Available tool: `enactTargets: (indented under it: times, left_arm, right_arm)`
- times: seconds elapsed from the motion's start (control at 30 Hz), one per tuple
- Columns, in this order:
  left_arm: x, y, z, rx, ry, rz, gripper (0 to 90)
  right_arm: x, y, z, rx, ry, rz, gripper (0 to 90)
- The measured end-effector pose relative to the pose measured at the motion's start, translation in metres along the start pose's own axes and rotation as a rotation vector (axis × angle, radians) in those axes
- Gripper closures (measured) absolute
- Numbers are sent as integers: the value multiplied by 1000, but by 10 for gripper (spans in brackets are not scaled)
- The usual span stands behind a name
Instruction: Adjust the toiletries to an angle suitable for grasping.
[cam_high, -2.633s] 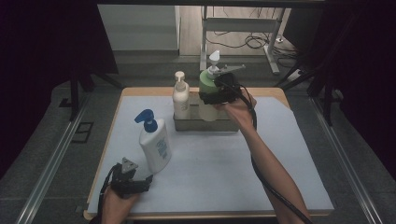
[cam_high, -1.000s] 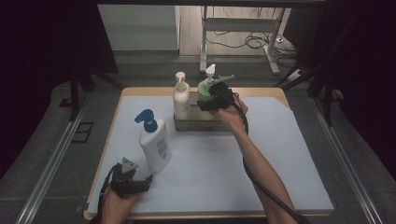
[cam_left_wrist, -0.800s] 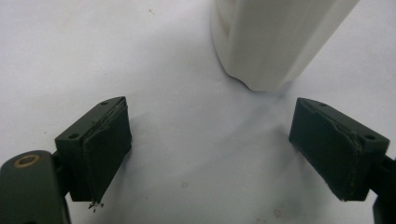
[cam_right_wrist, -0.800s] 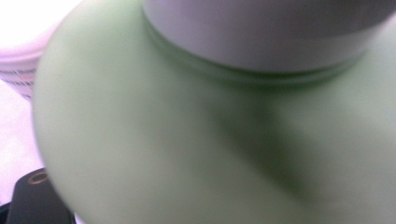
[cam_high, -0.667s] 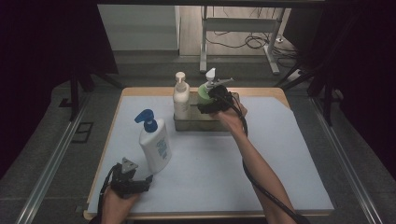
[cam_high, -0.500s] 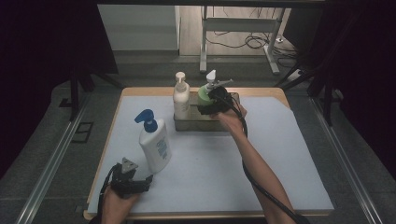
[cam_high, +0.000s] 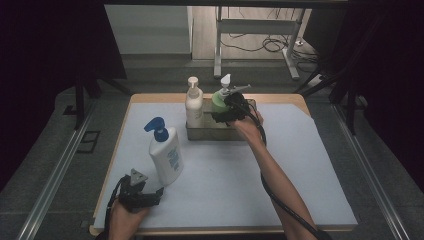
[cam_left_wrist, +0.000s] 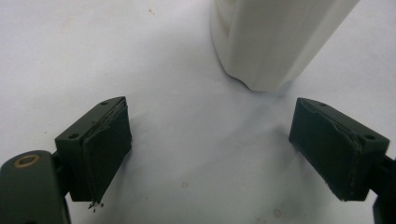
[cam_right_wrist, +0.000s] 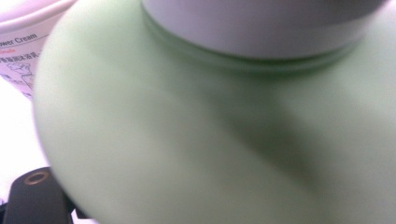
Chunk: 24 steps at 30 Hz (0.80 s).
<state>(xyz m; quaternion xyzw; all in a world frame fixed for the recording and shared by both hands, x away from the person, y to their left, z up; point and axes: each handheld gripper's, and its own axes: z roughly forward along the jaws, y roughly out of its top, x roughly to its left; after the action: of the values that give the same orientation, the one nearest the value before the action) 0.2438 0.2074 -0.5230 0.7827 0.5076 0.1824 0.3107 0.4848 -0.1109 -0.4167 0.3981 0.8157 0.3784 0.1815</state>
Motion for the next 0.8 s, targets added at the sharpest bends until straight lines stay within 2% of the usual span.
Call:
enactTargets:
  times: [0.17, 0.37, 0.6, 0.8]
  left_arm:
    - [0, 0, 0, 0, 0, 0, 125]
    - [0, 0, 0, 0, 0, 0, 125]
    - [0, 0, 0, -1, 1, 2, 125]
    - [0, 0, 0, 0, 2, 3, 125]
  right_arm:
    - [1, -1, -2, -5, 5, -2, 83]
    - [3, -2, -7, -3, 10, -40, 11]
    - [4, -7, -18, -12, 11, -57, 7]
    - [4, -12, -27, -18, 25, -49, 8]
